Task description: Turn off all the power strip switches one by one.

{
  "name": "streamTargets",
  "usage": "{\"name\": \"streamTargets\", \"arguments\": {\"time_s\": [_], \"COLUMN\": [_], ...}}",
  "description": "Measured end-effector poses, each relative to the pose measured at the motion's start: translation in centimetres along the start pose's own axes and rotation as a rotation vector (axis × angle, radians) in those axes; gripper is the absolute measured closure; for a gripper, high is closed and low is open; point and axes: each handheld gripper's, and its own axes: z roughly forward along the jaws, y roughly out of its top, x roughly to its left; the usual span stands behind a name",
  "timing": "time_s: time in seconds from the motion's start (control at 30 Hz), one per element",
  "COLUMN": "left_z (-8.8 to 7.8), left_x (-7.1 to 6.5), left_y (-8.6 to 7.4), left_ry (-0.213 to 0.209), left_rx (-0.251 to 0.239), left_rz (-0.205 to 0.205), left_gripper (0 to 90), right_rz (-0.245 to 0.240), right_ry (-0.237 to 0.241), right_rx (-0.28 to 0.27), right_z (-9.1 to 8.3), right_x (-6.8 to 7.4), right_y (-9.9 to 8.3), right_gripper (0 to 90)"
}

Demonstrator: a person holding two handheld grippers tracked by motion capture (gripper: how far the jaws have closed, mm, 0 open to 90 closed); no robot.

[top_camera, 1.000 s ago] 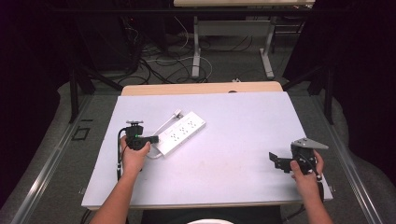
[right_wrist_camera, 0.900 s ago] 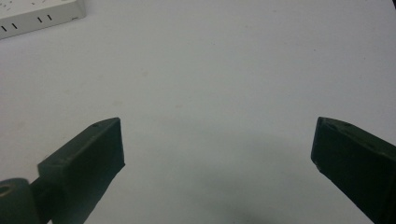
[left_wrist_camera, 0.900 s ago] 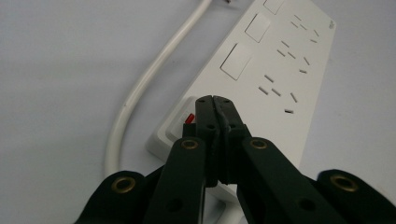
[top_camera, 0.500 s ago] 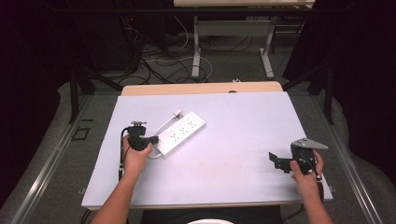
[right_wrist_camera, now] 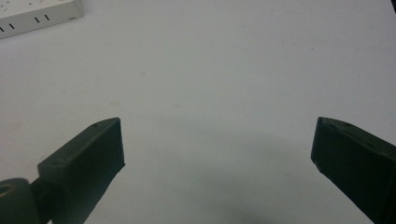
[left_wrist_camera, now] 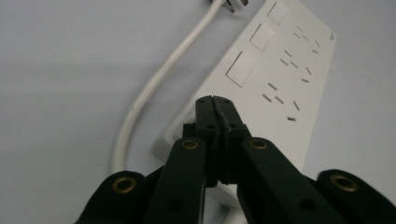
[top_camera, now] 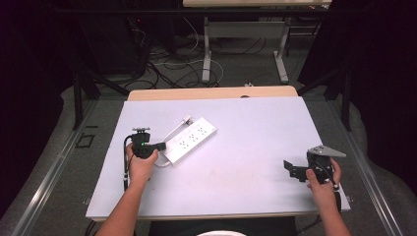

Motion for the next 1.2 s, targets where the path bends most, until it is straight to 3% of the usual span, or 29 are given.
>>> {"name": "streamTargets", "arguments": {"time_s": [0.27,0.33,0.57,0.73,0.9,1.2], "left_z": [0.0,0.1,0.0,0.3,0.6,0.9], "left_x": [0.2,0.2,0.0,-0.1,-0.6,-2.4], "left_y": [0.3,0.3,1.2,1.7,2.3,4.3], "left_ry": [-0.021,-0.018,-0.045,-0.054,-0.051,-0.060], "left_rx": [-0.012,-0.023,-0.022,-0.022,-0.039,-0.019], "left_rz": [-0.034,-0.021,-0.031,-0.061,-0.052,-0.019], "left_gripper": [90.0,90.0,90.0,90.0,90.0,90.0], "right_rz": [0.001,0.000,0.003,0.002,0.006,0.013], "right_ry": [-0.006,0.001,-0.005,-0.006,-0.007,0.002], "right_rx": [-0.012,-0.007,-0.014,-0.015,-0.015,-0.008], "right_z": [0.0,0.0,0.0,0.0,0.1,-0.1], "right_x": [0.0,0.0,0.0,0.0,0.0,-0.1], "right_y": [0.0,0.0,0.0,0.0,0.0,0.0], "right_gripper": [2.0,2.0,2.0,2.0,2.0,2.0]}}
